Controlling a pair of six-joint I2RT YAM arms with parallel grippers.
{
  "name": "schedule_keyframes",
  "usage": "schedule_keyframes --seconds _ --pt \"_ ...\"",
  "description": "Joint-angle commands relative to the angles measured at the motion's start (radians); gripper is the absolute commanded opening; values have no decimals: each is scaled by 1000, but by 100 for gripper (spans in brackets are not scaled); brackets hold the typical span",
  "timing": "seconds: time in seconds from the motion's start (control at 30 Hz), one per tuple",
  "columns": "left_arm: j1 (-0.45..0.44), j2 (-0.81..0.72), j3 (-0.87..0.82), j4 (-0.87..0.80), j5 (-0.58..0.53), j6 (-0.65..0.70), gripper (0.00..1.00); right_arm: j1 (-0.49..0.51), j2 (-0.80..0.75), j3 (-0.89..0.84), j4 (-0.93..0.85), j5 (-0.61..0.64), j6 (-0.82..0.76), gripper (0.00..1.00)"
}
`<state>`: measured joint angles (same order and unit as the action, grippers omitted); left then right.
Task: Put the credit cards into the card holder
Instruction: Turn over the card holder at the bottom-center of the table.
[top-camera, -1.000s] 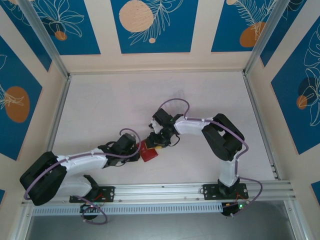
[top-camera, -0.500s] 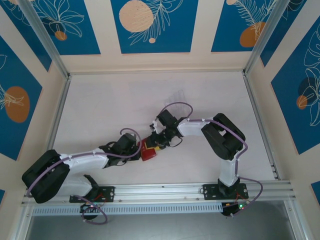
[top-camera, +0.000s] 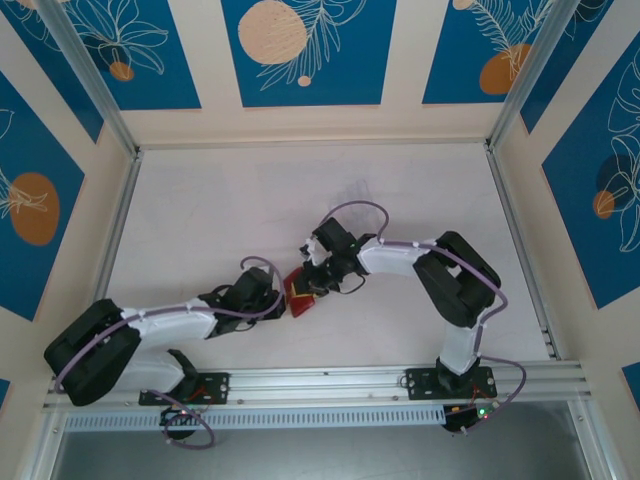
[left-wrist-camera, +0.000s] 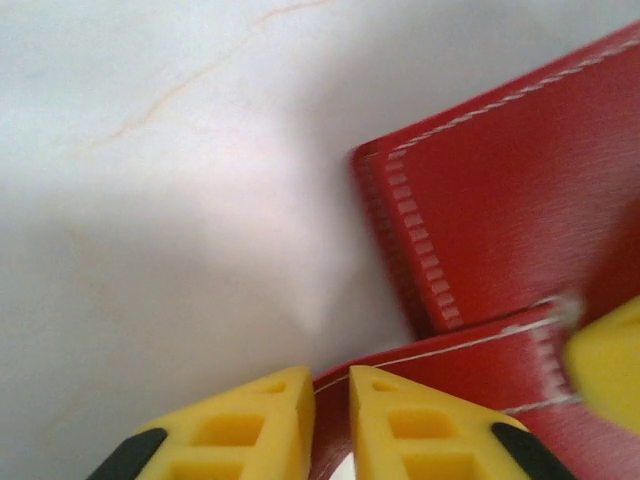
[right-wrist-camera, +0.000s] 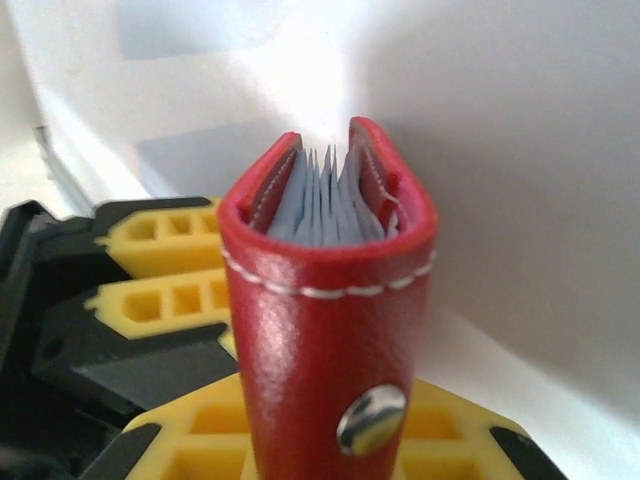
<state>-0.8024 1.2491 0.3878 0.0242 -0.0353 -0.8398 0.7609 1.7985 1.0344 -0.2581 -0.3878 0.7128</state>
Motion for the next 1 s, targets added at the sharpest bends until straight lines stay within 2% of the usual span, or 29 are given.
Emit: schedule_keyframes --seconds 0.0,0.1,0.23,0.33,0.4,0.57,0.73,0.87,0.97 --pt "-2 -103 -15 -309 -50 -4 24 4 -142 55 -274 243 -59 0" --pt "1 -229 23 -420 -85 8 31 29 -212 111 -525 537 -63 0" --pt "9 -299 67 -523 -115 14 32 83 -261 172 -768 838 -17 0" --pt "11 -319 78 -556 -119 4 31 134 -233 226 -914 1008 57 0" --pt "12 -341 80 -575 -121 -11 31 173 -191 249 -966 1067 99 0" --pt "12 -432 109 -680 -170 -47 31 284 23 375 -1096 1182 219 0" --pt "12 -518 159 -803 -227 -60 31 361 269 552 -1145 1208 250 8" --pt "14 -594 195 -900 -273 -83 32 391 373 647 -1087 1145 198 24" --pt "17 -648 208 -952 -291 -94 33 399 334 627 -934 1014 101 36"
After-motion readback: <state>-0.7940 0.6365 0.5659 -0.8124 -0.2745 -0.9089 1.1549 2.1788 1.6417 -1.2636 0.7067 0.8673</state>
